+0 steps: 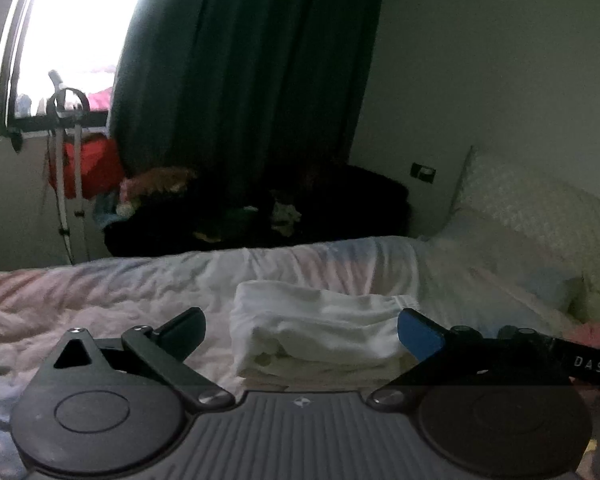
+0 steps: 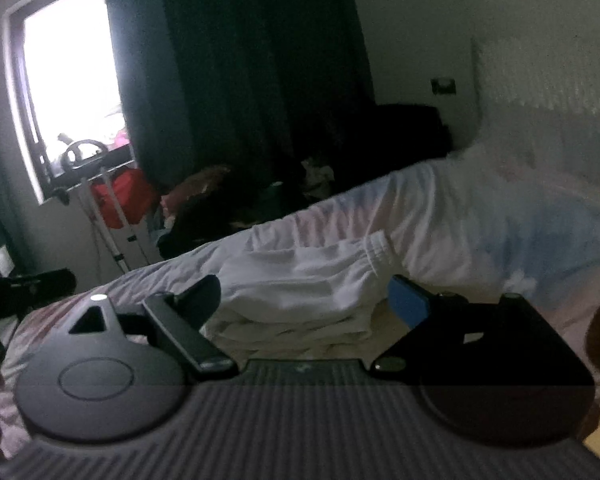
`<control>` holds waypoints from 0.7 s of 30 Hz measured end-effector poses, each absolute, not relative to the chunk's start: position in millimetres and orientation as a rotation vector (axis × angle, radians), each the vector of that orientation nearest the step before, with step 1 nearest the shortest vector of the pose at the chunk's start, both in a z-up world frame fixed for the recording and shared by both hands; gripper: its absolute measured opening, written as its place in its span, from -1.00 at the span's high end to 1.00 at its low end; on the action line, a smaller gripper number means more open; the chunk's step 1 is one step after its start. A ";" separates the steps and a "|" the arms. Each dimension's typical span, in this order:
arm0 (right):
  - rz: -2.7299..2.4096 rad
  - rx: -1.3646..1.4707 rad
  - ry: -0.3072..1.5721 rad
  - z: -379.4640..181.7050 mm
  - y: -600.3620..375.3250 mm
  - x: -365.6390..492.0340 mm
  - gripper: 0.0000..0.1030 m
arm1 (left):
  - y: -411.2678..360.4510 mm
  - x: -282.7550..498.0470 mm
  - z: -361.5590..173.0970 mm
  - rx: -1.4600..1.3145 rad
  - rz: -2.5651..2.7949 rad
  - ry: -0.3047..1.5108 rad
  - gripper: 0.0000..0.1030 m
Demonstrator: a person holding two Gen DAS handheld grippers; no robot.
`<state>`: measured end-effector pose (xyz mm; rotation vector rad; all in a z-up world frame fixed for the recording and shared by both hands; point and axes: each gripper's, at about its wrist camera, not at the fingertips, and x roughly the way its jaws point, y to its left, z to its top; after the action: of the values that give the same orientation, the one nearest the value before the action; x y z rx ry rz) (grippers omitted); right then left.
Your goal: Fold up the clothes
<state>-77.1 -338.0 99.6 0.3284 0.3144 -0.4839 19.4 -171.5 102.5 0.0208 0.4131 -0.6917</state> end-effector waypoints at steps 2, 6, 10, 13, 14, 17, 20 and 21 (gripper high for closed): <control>-0.472 0.305 0.296 102.1 -328.5 -86.4 -0.79 | -160.3 -0.4 105.7 0.036 -0.689 0.382 -0.99; -0.477 0.264 0.261 99.6 -310.9 -104.5 -0.79 | -143.2 -30.1 103.0 0.079 -0.681 0.351 -0.99; -0.473 0.234 0.253 87.3 -300.8 -112.6 -0.79 | -133.8 -49.4 90.3 0.119 -0.642 0.329 -0.99; -0.473 0.214 0.244 80.8 -289.8 -118.9 -0.79 | -127.7 -57.0 80.2 0.101 -0.644 0.333 -0.99; -0.475 0.205 0.242 77.9 -287.4 -119.2 -0.79 | -125.9 -58.3 77.2 0.094 -0.642 0.332 -0.99; -0.483 0.188 0.243 67.4 -282.2 -117.5 -0.79 | -122.3 -60.2 68.6 0.095 -0.623 0.314 -0.99; -0.493 0.188 0.251 54.3 -279.9 -112.3 -0.79 | -113.7 -63.9 60.3 0.076 -0.607 0.285 -0.99; -0.496 0.187 0.254 49.9 -279.2 -110.6 -0.79 | -108.6 -65.5 57.6 0.061 -0.605 0.280 -0.99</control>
<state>-110.6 -279.2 49.9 0.1875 0.2542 -0.4964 -65.5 -108.6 57.6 0.0609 0.2797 -0.6047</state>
